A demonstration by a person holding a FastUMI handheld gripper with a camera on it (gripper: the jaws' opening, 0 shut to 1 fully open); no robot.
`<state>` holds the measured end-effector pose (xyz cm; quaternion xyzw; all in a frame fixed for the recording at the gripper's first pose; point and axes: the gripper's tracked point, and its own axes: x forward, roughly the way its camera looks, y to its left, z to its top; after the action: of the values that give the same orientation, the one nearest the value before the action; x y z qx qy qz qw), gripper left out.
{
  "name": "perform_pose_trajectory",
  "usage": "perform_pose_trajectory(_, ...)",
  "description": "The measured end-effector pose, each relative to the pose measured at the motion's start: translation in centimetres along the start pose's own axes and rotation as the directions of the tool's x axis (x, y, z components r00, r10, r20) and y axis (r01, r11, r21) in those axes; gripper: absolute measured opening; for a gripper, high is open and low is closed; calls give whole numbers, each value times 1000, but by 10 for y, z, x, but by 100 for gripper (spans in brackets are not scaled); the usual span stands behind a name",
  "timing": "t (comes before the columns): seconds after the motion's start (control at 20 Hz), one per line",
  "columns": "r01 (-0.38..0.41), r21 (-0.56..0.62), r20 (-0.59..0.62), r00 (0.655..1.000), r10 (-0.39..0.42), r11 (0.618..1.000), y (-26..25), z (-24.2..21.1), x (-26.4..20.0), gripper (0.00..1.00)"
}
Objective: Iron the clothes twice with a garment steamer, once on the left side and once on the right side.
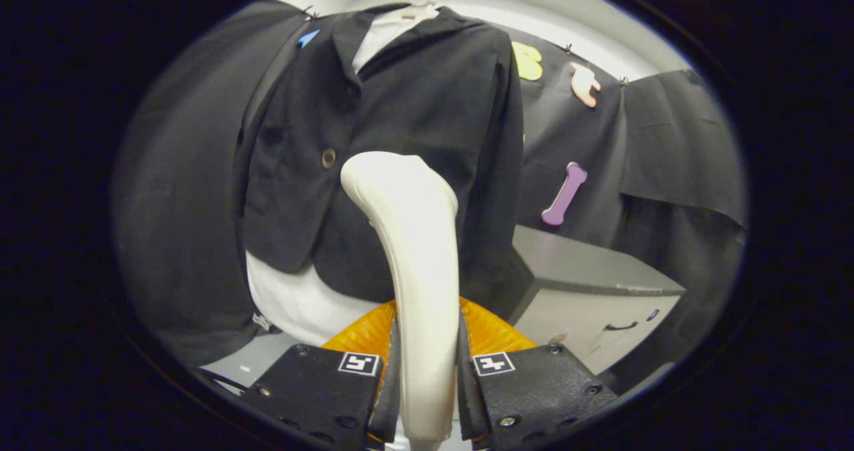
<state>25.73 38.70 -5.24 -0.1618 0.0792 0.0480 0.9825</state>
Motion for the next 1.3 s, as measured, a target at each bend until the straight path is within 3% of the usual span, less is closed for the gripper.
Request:
perform_pose_trajectory(0.25, -68, 69, 236, 970, 50, 995, 22, 117, -8, 38)
perform_pose_trajectory(0.65, -183, 76, 533, 838, 115, 980, 67, 267, -18, 38)
perform_pose_trajectory(0.85, -220, 66, 608, 782, 136, 973, 88, 319, -7, 38)
perform_pose_trajectory(1.1, -219, 58, 658, 742, 128, 974, 115, 378, 7, 38)
perform_pose_trajectory(1.3, -149, 52, 654, 753, 79, 987, 128, 407, 32, 38)
